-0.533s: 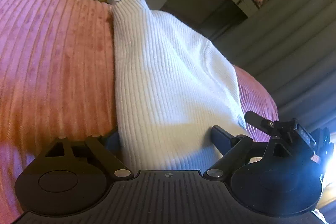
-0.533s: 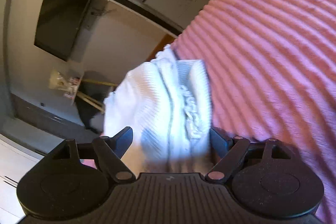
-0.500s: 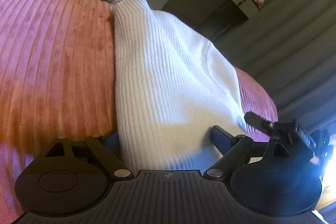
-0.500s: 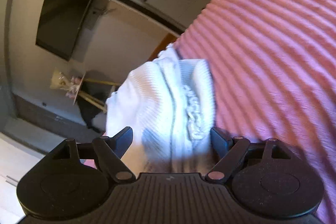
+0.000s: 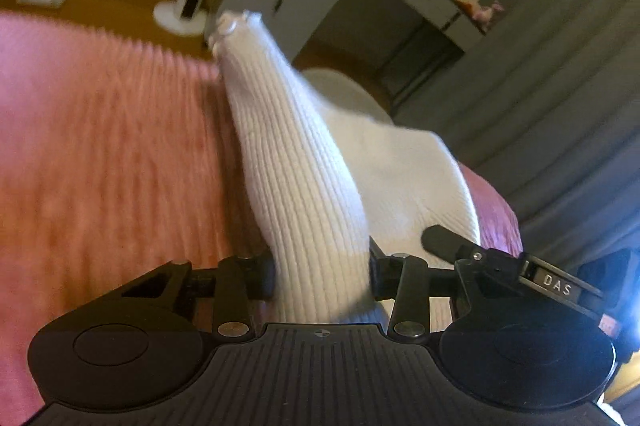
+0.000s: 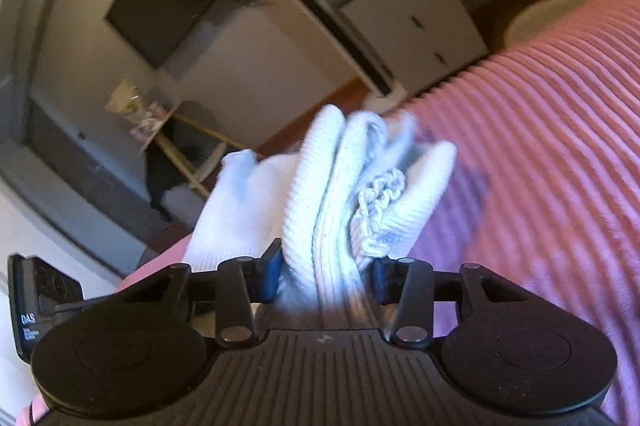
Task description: Fold small clothes
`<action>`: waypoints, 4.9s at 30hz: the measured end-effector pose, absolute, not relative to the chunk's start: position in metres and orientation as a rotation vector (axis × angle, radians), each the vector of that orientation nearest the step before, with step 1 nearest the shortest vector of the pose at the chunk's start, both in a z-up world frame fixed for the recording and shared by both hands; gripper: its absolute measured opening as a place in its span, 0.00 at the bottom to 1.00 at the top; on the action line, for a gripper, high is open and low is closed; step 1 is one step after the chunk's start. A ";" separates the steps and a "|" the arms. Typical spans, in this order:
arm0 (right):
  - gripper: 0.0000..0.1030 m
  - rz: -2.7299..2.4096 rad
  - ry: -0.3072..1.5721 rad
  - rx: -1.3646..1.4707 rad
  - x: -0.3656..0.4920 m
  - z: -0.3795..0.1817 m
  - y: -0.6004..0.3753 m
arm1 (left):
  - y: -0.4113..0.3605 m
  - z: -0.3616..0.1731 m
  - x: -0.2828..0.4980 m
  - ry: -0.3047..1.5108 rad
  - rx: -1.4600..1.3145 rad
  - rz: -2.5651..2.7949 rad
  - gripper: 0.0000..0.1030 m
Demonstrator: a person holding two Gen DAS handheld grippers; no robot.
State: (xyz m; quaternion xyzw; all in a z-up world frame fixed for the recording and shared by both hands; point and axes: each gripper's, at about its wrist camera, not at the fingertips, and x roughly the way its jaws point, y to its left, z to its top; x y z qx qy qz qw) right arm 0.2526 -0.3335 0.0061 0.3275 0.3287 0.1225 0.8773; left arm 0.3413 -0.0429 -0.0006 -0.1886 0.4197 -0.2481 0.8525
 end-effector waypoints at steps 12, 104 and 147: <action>0.54 0.234 0.868 0.651 0.233 -0.013 -0.250 | 0.036 -0.020 0.280 0.963 -0.288 -0.215 0.65; 0.20 -0.071 0.689 -0.146 0.293 -0.017 -0.153 | 0.056 -0.033 0.195 0.670 -0.239 -0.164 0.84; 0.96 0.037 0.927 -0.010 0.043 0.042 -0.139 | 0.004 0.015 0.072 0.675 0.147 0.045 0.99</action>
